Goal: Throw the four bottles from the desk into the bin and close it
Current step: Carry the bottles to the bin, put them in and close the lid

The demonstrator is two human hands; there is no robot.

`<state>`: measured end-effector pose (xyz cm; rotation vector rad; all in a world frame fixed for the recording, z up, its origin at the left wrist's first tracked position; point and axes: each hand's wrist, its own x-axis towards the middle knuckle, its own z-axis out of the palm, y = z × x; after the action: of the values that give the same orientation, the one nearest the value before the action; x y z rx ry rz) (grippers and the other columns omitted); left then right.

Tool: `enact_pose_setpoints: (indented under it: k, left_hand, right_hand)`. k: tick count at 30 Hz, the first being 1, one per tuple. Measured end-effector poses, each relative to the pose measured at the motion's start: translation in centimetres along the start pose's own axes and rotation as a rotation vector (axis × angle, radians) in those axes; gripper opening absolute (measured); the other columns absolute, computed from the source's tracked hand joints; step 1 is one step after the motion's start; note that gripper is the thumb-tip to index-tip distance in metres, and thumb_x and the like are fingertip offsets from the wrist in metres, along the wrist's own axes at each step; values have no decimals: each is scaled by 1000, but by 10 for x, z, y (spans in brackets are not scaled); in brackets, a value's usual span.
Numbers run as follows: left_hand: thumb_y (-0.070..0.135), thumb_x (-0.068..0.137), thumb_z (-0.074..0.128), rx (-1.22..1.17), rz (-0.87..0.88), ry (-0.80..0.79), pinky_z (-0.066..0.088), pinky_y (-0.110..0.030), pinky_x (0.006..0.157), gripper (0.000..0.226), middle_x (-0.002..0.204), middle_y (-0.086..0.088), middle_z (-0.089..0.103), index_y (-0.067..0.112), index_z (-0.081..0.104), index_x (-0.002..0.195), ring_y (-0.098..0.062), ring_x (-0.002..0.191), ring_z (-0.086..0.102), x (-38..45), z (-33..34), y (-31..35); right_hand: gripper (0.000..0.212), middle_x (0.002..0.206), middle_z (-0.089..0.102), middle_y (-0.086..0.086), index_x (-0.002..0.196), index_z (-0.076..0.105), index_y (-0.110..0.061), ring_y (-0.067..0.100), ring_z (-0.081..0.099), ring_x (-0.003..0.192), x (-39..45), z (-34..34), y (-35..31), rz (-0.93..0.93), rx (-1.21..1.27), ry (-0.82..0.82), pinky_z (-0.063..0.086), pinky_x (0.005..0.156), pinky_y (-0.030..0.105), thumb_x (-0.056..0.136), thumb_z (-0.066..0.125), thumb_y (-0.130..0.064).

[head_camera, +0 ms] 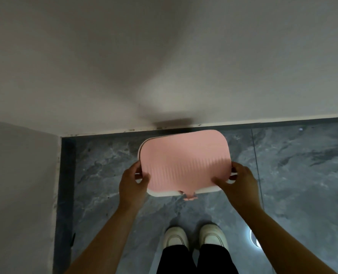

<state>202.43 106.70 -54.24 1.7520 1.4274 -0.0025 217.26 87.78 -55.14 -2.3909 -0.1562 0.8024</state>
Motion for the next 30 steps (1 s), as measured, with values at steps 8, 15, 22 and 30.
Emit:
enact_pose_setpoints:
  k: [8, 15, 22, 30]
  left_hand:
    - [5, 81, 62, 35, 22, 62, 43, -27, 79, 42, 113, -13, 65, 10, 56, 121, -17, 90, 57, -1, 2, -2]
    - [7, 82, 61, 86, 49, 70, 42, -27, 77, 43, 115, -16, 63, 11, 54, 124, -15, 88, 54, -1, 4, -2]
    - [12, 84, 62, 135, 63, 78, 43, -25, 79, 44, 120, -16, 59, 11, 51, 126, -21, 97, 58, -2, 3, -6]
    - [15, 84, 63, 241, 79, 25, 44, -23, 84, 48, 127, -16, 52, 13, 49, 130, -23, 104, 59, -1, 4, -9]
  right_hand:
    - [63, 124, 54, 13, 128, 52, -10, 28, 63, 96, -3, 2, -2, 0, -119, -35, 53, 86, 37, 73, 76, -27]
    - [66, 133, 45, 14, 137, 41, -13, 31, 62, 106, -9, 5, -5, -4, -200, -64, 52, 93, 40, 79, 70, -29]
    - [62, 133, 45, 14, 135, 43, -13, 29, 62, 104, -9, 4, -4, -10, -196, -65, 52, 92, 38, 81, 69, -28]
    - [62, 131, 46, 15, 134, 43, -14, 29, 63, 101, -9, 2, -4, -12, -180, -80, 52, 90, 37, 80, 70, -26]
